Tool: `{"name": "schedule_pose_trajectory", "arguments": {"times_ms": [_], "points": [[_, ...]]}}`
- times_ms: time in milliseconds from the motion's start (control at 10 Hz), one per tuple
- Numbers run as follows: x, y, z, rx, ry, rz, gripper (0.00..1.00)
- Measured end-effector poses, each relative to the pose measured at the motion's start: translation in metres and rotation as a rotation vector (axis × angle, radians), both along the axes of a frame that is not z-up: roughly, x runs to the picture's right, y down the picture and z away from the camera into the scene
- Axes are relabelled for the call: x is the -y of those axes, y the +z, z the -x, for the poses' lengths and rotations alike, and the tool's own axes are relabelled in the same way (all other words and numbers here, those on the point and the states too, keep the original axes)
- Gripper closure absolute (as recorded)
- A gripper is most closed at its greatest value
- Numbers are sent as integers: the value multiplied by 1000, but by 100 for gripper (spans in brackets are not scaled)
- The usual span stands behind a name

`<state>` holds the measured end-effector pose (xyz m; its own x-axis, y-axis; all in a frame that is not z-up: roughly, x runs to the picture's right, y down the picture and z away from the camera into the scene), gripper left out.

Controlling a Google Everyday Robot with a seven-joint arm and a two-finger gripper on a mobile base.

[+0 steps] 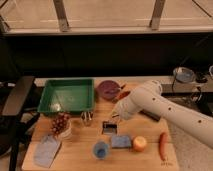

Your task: Place brush in plastic cup

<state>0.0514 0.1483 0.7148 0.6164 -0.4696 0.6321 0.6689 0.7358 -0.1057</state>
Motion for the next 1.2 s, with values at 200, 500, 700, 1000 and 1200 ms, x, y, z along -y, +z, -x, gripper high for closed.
{"name": "schedule_pose_trajectory", "arguments": {"times_ms": [200, 500, 700, 1000, 1200], "points": [[-1, 0, 0, 0, -2, 0, 100], [-17, 0, 17, 25, -17, 22, 100], [-36, -3, 36, 33, -40, 51, 100], [-54, -11, 49, 16, -91, 97, 100], [-63, -11, 54, 12, -110, 127, 100]]}}
